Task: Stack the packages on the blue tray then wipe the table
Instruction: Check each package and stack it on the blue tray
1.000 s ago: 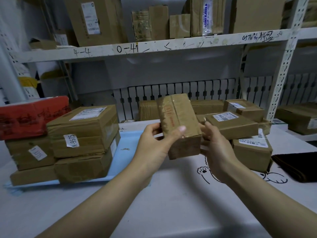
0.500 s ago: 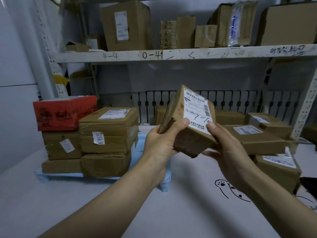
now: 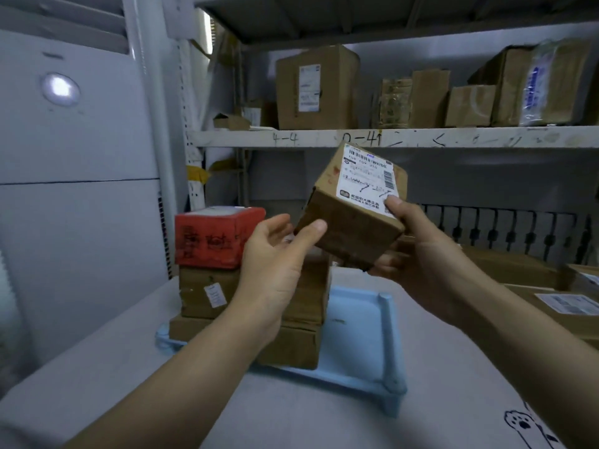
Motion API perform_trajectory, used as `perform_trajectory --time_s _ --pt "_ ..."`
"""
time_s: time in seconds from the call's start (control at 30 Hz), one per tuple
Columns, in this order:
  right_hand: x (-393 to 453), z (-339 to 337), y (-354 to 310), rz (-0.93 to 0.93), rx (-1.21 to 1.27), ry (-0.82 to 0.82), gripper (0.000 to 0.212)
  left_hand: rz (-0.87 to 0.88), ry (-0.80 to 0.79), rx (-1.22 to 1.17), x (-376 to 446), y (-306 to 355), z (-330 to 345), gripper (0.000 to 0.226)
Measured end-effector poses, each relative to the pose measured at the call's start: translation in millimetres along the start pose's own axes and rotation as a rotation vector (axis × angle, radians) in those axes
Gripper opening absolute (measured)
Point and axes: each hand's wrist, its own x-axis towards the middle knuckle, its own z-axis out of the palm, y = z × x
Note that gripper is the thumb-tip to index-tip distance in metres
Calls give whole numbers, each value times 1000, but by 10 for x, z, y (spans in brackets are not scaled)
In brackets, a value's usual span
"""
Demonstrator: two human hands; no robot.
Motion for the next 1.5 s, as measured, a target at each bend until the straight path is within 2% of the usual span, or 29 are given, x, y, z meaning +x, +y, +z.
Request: perform_trajectory --time_s 0.03,0.1,0.27,0.47,0.67,0.77,0.93,1.0,1.13,1.23,1.4,1.5 --pt "78 90 -35 15 -10 -29 38 17 29 24 20 21 -100 63" --pt "229 271 -92 61 -41 -47 39 35 67 73 86 15 -276 50" --pt "559 620 -110 184 -248 57 57 -6 104 119 220 -128 -529 43" --pt "791 806 -5 205 -448 61 71 -49 82 147 287 -299 -607 41" --pt "847 739 67 155 -584 72 72 -21 65 204 340 -364 -569 39" --pt "812 677 73 154 -532 64 63 -27 66 261 311 -348 -504 39" --pt "679 504 72 117 -455 105 55 19 132 300 195 -307 -345 18" --pt "589 396 75 83 -405 111 42 52 149 304 123 -287 -251 16" --pt "305 -1 163 69 -323 159 29 98 29 281 -67 -341 110 17" --pt "106 -393 310 99 -355 240 28 80 -89 272 -211 -446 455 13" --pt "-378 -1148 497 152 -308 397 16 -100 -300 263 -456 -755 1216 11" --pt "-688 -1581 537 143 -398 507 15 -213 -403 269 -602 -940 1619 11"
